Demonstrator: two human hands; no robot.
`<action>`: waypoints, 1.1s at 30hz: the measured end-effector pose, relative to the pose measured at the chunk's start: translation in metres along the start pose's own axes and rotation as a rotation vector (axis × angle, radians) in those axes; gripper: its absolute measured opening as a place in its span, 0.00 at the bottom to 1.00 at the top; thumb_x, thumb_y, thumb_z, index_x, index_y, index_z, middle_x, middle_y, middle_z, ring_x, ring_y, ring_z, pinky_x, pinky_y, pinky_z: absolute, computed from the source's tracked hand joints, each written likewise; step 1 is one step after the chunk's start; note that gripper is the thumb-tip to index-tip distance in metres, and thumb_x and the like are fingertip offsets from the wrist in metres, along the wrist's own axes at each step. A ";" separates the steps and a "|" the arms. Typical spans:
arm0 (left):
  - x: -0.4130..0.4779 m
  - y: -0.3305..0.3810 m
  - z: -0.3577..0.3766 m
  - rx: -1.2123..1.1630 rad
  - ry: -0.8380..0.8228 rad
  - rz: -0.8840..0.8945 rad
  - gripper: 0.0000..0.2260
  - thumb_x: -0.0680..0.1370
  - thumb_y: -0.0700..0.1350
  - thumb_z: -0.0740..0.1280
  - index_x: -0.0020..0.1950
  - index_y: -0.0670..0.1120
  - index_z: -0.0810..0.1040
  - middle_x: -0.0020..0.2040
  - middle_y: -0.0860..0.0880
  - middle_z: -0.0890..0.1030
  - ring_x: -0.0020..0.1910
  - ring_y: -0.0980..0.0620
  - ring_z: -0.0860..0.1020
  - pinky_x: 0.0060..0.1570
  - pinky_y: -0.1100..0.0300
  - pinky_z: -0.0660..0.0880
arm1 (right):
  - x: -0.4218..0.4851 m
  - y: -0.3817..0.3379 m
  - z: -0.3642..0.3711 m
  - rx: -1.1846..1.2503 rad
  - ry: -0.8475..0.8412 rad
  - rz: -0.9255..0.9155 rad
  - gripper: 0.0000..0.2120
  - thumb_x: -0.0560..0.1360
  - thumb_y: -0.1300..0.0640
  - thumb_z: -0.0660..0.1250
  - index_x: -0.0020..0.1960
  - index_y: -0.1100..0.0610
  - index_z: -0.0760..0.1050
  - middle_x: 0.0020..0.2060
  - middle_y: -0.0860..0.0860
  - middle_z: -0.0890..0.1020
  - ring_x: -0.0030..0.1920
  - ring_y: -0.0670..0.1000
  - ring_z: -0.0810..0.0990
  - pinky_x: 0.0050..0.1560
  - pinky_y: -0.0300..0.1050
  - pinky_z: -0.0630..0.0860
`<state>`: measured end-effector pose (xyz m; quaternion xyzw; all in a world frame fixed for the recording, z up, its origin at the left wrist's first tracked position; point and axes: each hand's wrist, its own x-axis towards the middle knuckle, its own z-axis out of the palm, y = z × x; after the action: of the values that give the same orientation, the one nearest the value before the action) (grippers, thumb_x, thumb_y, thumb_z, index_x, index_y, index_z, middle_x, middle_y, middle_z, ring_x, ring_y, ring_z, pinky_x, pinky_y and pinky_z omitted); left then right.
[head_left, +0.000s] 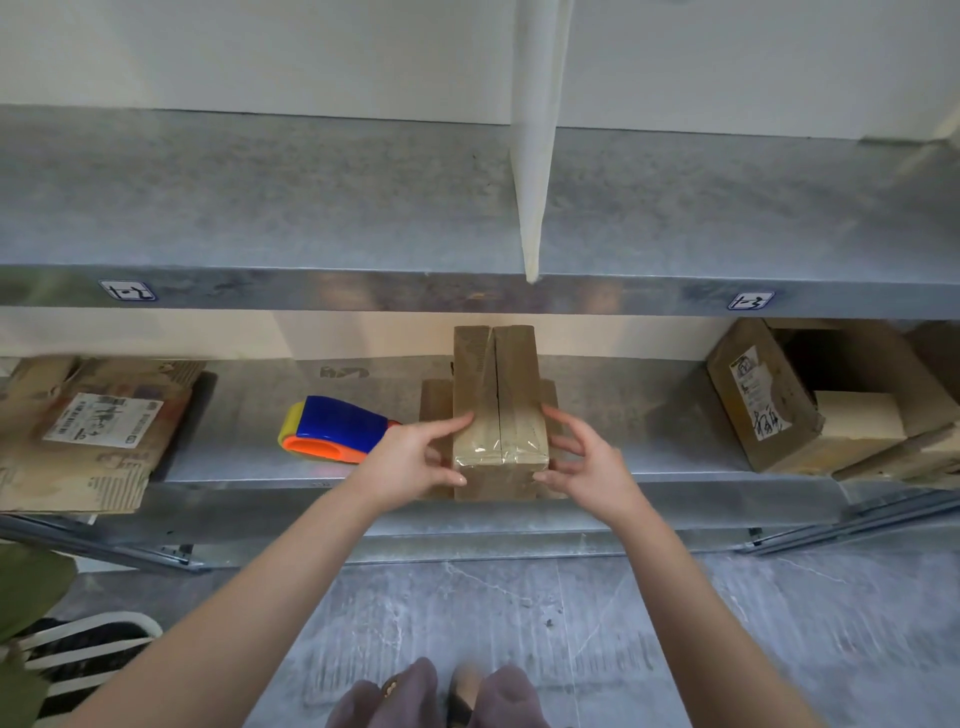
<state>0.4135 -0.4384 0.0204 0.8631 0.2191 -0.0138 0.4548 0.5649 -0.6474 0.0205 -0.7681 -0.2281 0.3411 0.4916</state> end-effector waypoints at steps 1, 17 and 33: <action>-0.001 -0.001 0.005 -0.018 0.007 0.007 0.34 0.69 0.46 0.77 0.70 0.63 0.68 0.61 0.51 0.79 0.55 0.59 0.78 0.53 0.76 0.70 | -0.002 0.003 0.002 0.044 0.002 0.010 0.38 0.67 0.64 0.78 0.69 0.37 0.68 0.60 0.50 0.77 0.57 0.48 0.81 0.51 0.41 0.81; -0.015 0.022 0.045 -0.305 0.046 0.015 0.26 0.76 0.51 0.71 0.71 0.61 0.66 0.65 0.55 0.69 0.57 0.60 0.76 0.59 0.63 0.74 | -0.014 0.000 0.035 -0.136 0.338 0.027 0.42 0.69 0.43 0.75 0.76 0.48 0.57 0.73 0.50 0.65 0.71 0.50 0.65 0.71 0.50 0.65; 0.046 0.007 -0.006 -0.131 0.165 -0.004 0.28 0.70 0.51 0.75 0.65 0.56 0.65 0.62 0.51 0.67 0.60 0.52 0.72 0.59 0.59 0.70 | -0.023 0.015 0.022 0.062 0.547 0.178 0.33 0.72 0.44 0.72 0.69 0.43 0.56 0.60 0.51 0.74 0.50 0.51 0.80 0.53 0.55 0.78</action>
<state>0.4563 -0.4202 0.0194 0.8293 0.2580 0.0706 0.4906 0.5330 -0.6558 0.0079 -0.8332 -0.0082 0.1699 0.5261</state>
